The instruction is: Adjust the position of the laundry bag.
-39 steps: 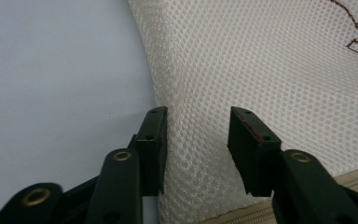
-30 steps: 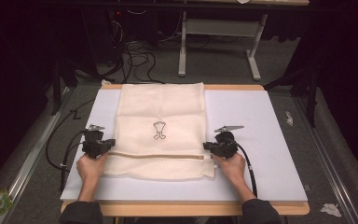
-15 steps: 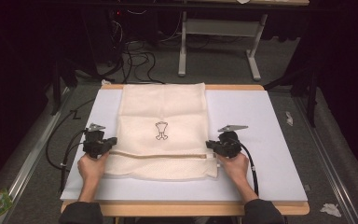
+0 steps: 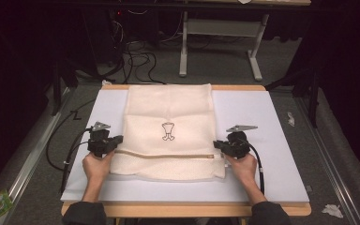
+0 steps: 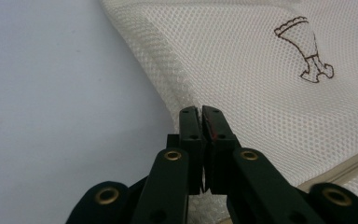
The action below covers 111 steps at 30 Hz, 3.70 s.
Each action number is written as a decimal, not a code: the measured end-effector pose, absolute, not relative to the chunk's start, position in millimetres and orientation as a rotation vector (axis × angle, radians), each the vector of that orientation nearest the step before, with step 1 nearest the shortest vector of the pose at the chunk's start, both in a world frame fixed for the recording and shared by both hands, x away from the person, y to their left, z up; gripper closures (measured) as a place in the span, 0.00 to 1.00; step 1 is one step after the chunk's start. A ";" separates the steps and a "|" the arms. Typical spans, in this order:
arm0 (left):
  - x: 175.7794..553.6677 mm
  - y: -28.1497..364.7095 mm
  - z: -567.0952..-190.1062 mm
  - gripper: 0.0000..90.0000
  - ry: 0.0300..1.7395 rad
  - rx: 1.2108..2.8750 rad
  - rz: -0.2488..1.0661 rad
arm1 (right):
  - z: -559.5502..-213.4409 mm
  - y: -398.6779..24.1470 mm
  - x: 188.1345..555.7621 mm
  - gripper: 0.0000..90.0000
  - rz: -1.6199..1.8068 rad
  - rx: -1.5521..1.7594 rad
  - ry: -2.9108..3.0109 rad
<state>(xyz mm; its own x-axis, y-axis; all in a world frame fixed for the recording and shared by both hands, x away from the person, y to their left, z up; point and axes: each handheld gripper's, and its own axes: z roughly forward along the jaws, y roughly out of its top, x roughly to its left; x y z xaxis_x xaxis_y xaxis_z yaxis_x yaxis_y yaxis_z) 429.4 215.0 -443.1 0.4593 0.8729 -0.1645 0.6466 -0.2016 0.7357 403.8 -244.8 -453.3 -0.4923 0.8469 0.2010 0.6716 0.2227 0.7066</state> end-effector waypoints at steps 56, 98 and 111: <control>422.5 162.0 -428.6 0.98 1.094 1.948 0.327 | -439.1 -313.7 380.6 0.97 1.126 1.500 2.180; 419.1 117.8 -441.2 0.96 1.066 2.010 0.347 | -453.7 -352.2 366.4 0.95 1.088 1.585 2.131; 417.1 116.1 -450.2 0.90 1.068 2.053 0.401 | -459.4 -351.5 367.1 0.91 1.071 1.593 2.137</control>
<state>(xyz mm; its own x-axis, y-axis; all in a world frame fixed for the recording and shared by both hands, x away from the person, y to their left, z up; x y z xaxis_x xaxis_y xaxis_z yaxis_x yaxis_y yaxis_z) 417.1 116.1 -450.2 0.5986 0.7980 -0.0699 0.5544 -0.3497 0.7553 367.1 -351.5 -459.4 -0.3598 0.9095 0.2083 0.7113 0.1229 0.6920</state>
